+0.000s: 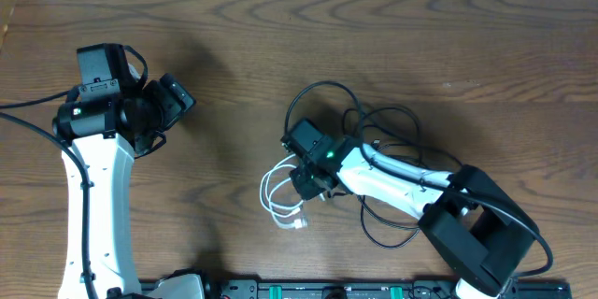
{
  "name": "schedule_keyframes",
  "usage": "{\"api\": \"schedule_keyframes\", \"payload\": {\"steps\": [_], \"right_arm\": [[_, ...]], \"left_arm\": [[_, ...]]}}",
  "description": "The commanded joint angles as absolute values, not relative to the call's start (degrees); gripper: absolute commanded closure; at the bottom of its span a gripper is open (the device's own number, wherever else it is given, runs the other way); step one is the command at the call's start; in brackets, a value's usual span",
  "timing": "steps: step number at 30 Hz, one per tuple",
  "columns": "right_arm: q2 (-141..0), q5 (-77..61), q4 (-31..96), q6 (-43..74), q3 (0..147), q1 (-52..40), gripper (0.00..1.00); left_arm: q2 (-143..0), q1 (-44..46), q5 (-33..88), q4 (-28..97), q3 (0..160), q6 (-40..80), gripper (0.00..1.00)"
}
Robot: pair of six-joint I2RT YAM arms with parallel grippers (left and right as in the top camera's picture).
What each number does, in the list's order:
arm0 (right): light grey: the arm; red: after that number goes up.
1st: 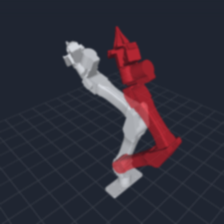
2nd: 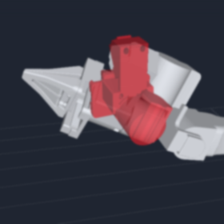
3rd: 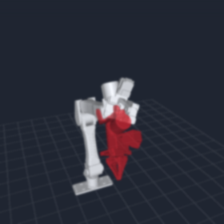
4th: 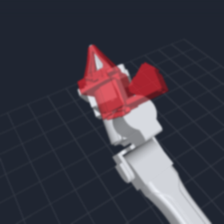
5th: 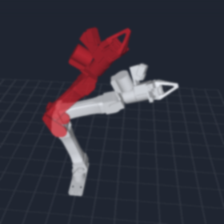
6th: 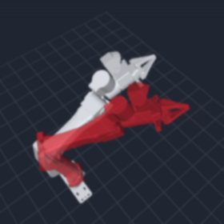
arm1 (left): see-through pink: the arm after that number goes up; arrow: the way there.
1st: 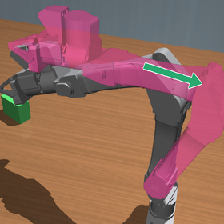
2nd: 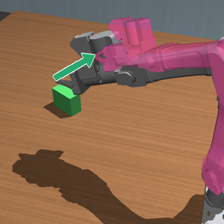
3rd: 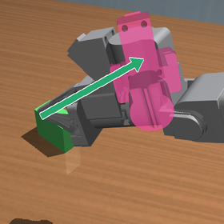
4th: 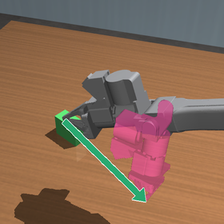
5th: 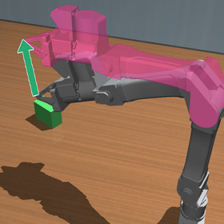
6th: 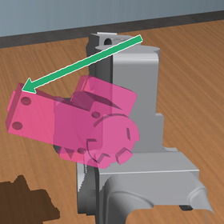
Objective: Untangle cables
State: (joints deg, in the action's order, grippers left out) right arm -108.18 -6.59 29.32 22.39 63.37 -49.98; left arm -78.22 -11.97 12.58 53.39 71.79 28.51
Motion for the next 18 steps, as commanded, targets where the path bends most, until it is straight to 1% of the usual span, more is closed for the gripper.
{"api": "schedule_keyframes", "payload": {"steps": [1,3,6,11,18], "right_arm": [[-110.28,-4.36,29.54,24.84,63.68,-49.56,0.99],[-110.26,-5.69,28.62,23.83,63.72,-49.23,0.99],[-109.58,-11.53,25.96,16.95,64.53,-48.31,0.99],[-105.51,-11.05,28.40,14.02,69.71,-45.47,0.99],[-96.49,-6.96,35.14,9.56,81.17,-37.74,0.99]], "left_arm": [[-78.06,-12.21,12.86,53.56,71.35,28.62,0.08],[-78.06,-12.21,12.86,53.56,71.35,28.60,0.08],[-78.08,-12.21,12.84,53.78,71.35,28.60,0.08],[-78.08,-12.21,12.82,53.95,71.35,28.60,0.08],[-78.08,-12.21,13.15,53.98,71.35,28.62,0.08]]}}
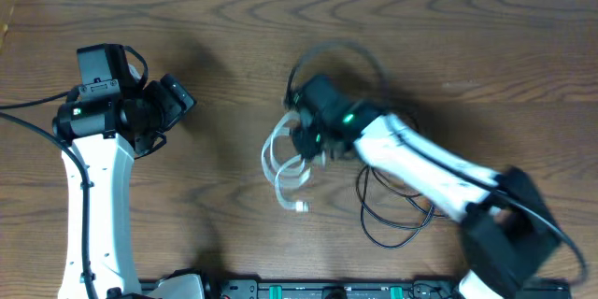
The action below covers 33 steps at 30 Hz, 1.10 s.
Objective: Untangle cables
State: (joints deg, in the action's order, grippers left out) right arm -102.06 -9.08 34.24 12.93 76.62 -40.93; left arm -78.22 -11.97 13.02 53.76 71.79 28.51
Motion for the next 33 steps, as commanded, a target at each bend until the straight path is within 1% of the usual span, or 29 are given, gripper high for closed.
{"api": "schedule_keyframes", "payload": {"steps": [1,6,11,15,19,24,27,33], "right_arm": [[-95.31,-6.70,35.79,9.52,82.54,-36.14,0.99],[-90.04,-5.89,39.38,7.35,88.40,-25.91,0.99],[-86.39,-4.25,40.49,6.07,92.07,-11.55,0.99],[-86.56,-3.95,40.03,3.88,92.36,1.21,0.99],[-89.56,-3.99,39.57,0.99,92.36,11.53,0.99],[-95.20,-3.99,36.97,0.97,92.36,20.97,0.99],[-98.85,-3.99,35.31,0.99,92.36,25.47,0.99],[-105.01,-4.19,29.95,0.97,92.36,32.23,0.99]], "left_arm": [[-78.08,-12.19,13.67,54.00,71.35,28.62,0.08],[-78.08,-12.19,14.76,55.05,71.35,28.60,0.08],[-78.08,-12.19,14.79,55.86,71.35,28.60,0.08],[-78.08,-12.08,15.38,57.93,71.35,28.38,0.08],[-78.08,-10.70,23.29,57.82,71.35,18.85,0.07],[-78.06,-4.56,25.02,58.04,71.35,11.79,0.07],[-78.04,0.05,24.75,57.80,71.35,9.76,0.07],[-77.76,9.23,18.81,56.55,71.35,9.76,0.07]]}}
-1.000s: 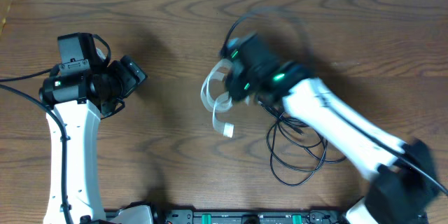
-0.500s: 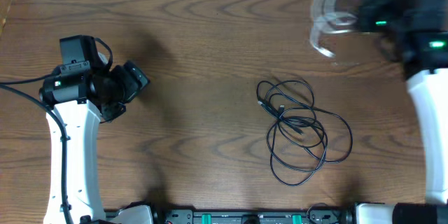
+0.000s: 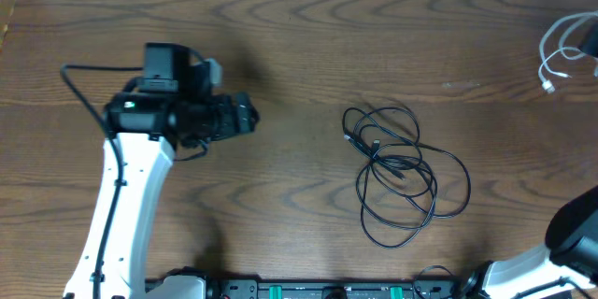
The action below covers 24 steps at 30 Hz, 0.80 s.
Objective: Untangle cables
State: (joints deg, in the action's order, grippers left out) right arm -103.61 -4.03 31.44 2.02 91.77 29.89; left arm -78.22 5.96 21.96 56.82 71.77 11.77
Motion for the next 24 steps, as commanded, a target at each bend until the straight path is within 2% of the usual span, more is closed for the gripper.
{"api": "schedule_keyframes", "payload": {"steps": [1,5,12,19,24], "right_arm": [[-105.60,-4.21,29.17,0.97,92.36,32.88,0.99],[-108.31,-2.81,26.30,-0.08,92.36,35.35,0.99],[-111.81,8.58,26.46,2.72,92.36,43.11,0.99],[-113.38,5.28,26.96,0.54,92.33,53.19,0.99],[-117.30,0.93,29.52,0.82,92.29,56.75,0.99]], "left_arm": [[-77.76,10.41,18.37,56.21,71.35,9.98,0.07],[-77.76,16.21,17.28,52.95,71.35,10.15,0.07],[-77.78,22.04,12.69,51.57,71.35,10.37,0.07],[-77.80,22.85,12.73,51.53,71.35,10.37,0.06],[-77.80,22.85,12.73,51.53,71.35,10.35,0.06]]}}
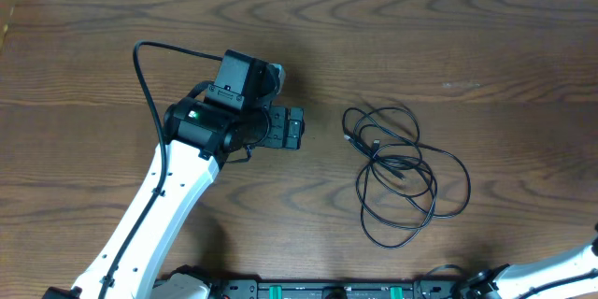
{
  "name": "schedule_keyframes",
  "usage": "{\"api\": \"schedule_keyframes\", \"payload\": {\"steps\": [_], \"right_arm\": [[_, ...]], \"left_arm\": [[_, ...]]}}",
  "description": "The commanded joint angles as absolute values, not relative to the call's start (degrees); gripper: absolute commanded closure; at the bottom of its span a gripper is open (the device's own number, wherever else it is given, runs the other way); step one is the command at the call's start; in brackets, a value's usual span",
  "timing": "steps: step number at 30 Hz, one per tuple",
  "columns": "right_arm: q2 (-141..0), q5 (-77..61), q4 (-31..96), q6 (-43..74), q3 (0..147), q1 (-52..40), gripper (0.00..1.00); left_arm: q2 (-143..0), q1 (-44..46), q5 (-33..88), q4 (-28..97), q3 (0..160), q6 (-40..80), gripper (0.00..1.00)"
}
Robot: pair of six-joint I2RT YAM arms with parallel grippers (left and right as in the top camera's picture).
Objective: Untangle cables
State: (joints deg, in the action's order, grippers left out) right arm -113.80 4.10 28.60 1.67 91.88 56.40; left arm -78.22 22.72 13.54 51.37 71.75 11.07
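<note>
A thin black cable (402, 173) lies in loose overlapping loops on the wooden table, right of centre. One end plug sits near the upper left of the loops. My left gripper (291, 129) points right and stops a short way left of the loops without touching them. From above its jaws read as one dark block, so how they stand is unclear. No white cable shows in this view. My right gripper is out of view.
The left arm (177, 196) runs from the front left edge up to mid-table. A sliver of the right arm (561, 266) shows at the front right corner. A black equipment rail (327, 291) lines the front edge.
My left gripper has moved right, closer to the black cable. The white cable and the right gripper, then at the far right edge, are out of the frame now.
My right gripper was at a white cable beside the black tangle. Then it held the white cable raised at the tangle's left. Later the white cable was at the far right, apart from the black one. The left arm went from far left toward the centre.
</note>
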Motion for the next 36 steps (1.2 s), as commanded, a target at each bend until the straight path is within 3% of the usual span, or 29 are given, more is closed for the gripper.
{"api": "schedule_keyframes", "payload": {"steps": [1,6,19,25,28,30,34,36], "right_arm": [[-118.19,0.95,29.82,0.80,92.25,57.08,0.99],[-121.93,-1.17,30.46,0.73,92.20,56.90,0.99],[-122.43,-30.39,28.60,-4.99,94.76,44.07,0.99],[-122.45,-16.05,29.61,-4.89,94.83,42.63,0.99],[-122.13,-16.93,30.02,-2.90,94.83,44.97,0.99],[-121.80,-26.68,29.50,-2.09,94.83,47.70,0.99],[-121.51,-60.75,19.97,8.23,94.83,53.23,0.99],[-121.14,-66.41,13.85,15.22,94.83,54.43,0.99]], "left_arm": [[-77.80,22.85,12.73,51.57,71.35,10.35,0.06],[-77.80,22.85,12.73,51.70,71.35,10.33,0.06],[-77.80,22.85,12.34,50.65,71.35,10.33,0.05],[-77.80,22.85,12.36,50.72,71.35,10.35,0.05],[-77.80,22.85,12.36,50.65,71.35,10.33,0.05],[-77.80,22.85,12.34,50.65,71.35,10.33,0.05],[-77.80,22.85,12.34,50.39,71.35,10.33,0.05],[-77.80,22.85,12.34,50.15,71.35,10.33,0.05]]}}
